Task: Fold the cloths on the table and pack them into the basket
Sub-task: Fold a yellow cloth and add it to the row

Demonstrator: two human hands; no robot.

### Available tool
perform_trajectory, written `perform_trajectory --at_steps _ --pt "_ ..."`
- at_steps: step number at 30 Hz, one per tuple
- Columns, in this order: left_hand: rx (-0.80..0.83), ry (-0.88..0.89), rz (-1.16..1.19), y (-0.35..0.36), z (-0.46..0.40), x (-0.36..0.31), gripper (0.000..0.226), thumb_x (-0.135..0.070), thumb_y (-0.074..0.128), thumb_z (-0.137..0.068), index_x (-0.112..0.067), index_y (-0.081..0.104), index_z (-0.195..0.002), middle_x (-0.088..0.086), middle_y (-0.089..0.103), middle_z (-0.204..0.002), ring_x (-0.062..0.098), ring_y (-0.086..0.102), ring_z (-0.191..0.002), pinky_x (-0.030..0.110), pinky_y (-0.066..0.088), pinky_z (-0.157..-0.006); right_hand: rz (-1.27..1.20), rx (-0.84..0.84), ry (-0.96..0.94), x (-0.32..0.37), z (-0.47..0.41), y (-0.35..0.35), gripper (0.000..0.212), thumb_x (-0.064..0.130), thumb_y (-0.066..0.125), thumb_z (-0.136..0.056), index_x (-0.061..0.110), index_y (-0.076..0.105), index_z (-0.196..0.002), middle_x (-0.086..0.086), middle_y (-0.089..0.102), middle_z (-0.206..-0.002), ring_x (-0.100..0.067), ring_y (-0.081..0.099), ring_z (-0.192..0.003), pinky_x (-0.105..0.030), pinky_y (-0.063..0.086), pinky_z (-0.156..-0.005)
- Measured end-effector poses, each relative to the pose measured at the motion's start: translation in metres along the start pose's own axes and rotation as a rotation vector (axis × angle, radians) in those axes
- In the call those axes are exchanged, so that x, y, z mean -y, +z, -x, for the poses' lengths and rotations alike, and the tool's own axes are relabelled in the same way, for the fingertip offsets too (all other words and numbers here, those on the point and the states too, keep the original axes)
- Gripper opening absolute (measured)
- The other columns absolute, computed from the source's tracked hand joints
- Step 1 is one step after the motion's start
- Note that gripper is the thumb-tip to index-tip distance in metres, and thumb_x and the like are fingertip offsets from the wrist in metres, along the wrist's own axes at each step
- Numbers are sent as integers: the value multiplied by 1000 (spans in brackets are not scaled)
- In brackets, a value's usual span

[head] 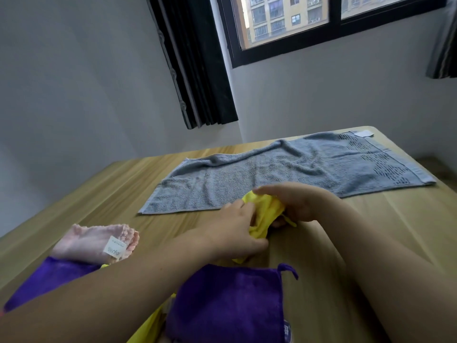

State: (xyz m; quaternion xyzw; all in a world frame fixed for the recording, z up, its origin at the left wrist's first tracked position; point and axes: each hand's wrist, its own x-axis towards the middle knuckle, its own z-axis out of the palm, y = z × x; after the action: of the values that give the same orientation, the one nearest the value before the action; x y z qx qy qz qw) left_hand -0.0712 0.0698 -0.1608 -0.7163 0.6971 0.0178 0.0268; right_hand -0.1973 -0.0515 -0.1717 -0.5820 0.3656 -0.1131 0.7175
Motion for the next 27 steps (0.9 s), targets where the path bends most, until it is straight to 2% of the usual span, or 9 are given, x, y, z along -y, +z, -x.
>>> perform_trajectory --at_steps 2,5,7,12,15,18,20,23,27 --pt "-31 -49 -73 3 0 0 66 -62 59 -73 -22 41 -122 1 44 -121 23 42 -114 40 41 -96 54 -76 -12 2 2 1 5 12 54 -94 8 54 -97 -15 59 -83 -20 62 -58 -26 52 -44" --pt "-44 -118 -150 4 -1 1 69 -56 61 -75 -17 38 -127 4 43 -125 26 42 -116 39 40 -95 69 -142 -19 3 -1 -2 25 7 43 -96 15 45 -120 -20 57 -104 -23 65 -57 -27 51 -41" --pt "-55 -92 -250 0 -1 0 57 -41 62 -78 -16 40 -124 6 46 -123 27 45 -113 36 41 -86 89 -126 -17 6 0 -1 33 7 38 -97 26 42 -124 -19 60 -97 -22 63 -49 -26 50 -39" --pt "-93 -201 41 -35 -5 14 8 -14 54 -75 -19 51 -82 1 56 -80 24 59 -78 29 42 -60 155 -26 -20 22 16 1 22 22 34 -97 12 53 -99 -13 59 -73 -18 53 -47 -21 44 -40" --pt "-95 -294 281 -59 -9 32 9 -5 47 -76 -12 51 -73 2 54 -66 19 51 -60 26 37 -51 200 -68 -74 33 19 2 42 50 40 -90 11 54 -90 -9 54 -74 -23 53 -59 -29 49 -55" --pt "54 -281 500 -68 -7 47 16 3 44 -77 -12 51 -79 3 46 -64 17 42 -54 24 31 -46 301 -79 -236 36 23 9 86 84 52 -64 25 55 -127 2 57 -117 -20 57 -106 -40 50 -92" --pt "138 -268 516 -67 -6 57 17 3 45 -73 -12 52 -80 6 48 -69 19 44 -59 25 32 -49 354 11 -294 36 29 18 101 82 63 -55 30 44 -139 7 47 -134 -19 46 -126 -41 37 -109" --pt "219 -259 502 -61 -3 72 15 0 51 -73 -12 58 -82 6 54 -77 21 51 -71 27 39 -55 431 104 -236 34 28 31 84 45 81 -66 28 43 -138 0 53 -127 -23 56 -115 -38 48 -101" --pt "158 -227 575 -53 4 100 24 -6 60 -81 -15 65 -103 4 65 -103 20 63 -95 33 53 -79 543 55 -149 27 18 59 32 18 70 -84 18 58 -114 -6 67 -103 -23 68 -93 -34 59 -81"
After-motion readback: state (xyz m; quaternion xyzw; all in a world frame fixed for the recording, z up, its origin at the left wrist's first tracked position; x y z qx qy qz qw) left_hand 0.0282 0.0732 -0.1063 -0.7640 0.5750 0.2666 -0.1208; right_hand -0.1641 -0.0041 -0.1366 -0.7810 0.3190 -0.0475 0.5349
